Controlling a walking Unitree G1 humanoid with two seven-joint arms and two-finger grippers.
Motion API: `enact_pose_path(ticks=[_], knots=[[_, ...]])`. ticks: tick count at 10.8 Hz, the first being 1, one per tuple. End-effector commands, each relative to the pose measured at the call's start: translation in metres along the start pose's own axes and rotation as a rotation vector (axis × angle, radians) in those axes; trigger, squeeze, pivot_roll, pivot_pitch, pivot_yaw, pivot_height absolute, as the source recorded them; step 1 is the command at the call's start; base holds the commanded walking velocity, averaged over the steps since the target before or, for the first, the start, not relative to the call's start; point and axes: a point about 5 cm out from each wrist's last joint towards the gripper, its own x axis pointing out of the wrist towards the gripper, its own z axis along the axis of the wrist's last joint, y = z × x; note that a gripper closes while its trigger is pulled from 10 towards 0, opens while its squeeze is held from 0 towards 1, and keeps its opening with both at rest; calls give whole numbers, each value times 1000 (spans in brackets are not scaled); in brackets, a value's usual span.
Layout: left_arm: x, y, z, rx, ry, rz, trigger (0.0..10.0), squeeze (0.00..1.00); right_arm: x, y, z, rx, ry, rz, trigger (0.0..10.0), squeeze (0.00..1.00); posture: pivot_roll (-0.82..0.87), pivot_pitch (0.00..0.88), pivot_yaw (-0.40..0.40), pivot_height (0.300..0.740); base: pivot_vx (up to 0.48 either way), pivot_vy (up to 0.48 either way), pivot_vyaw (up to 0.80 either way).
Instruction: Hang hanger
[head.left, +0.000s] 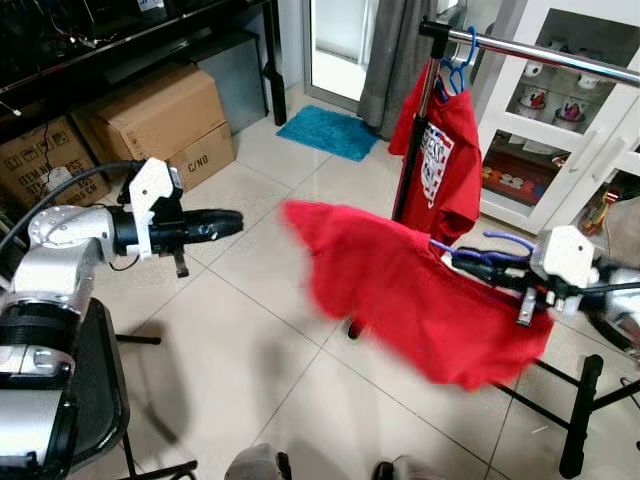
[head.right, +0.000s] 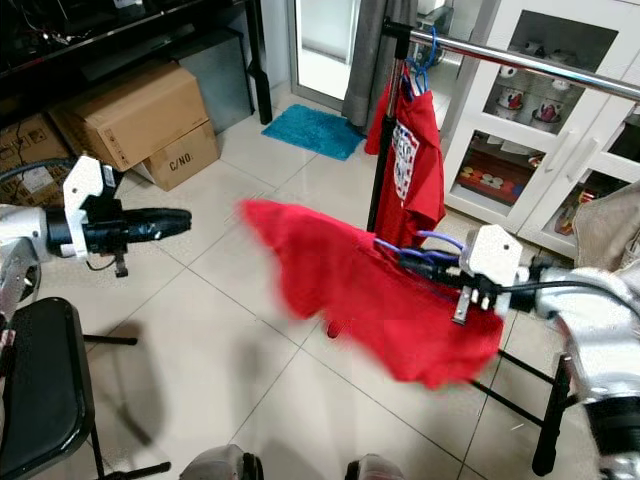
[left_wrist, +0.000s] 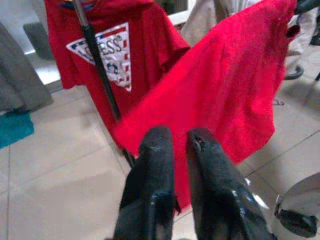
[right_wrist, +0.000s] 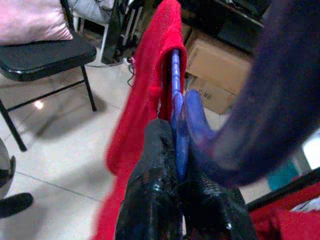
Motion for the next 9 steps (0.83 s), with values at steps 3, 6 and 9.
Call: enact_pose_path(ticks=[3, 6, 9], knots=[[2, -6, 17, 6, -71, -126, 10000, 1000, -3, -2, 20, -81, 1, 50, 0, 0, -60, 0, 63, 740, 0, 0, 0], [11, -16, 24, -36, -78, -254, 10000, 1000, -1, -2, 25, -122, 20, 73, 0, 0, -59, 0, 63, 740, 0, 0, 0], [16, -17, 19, 27, -3, -248, 10000, 1000, 0, 0, 33, -149, 16, 93, 0, 0, -59, 0, 63, 740, 0, 0, 0]])
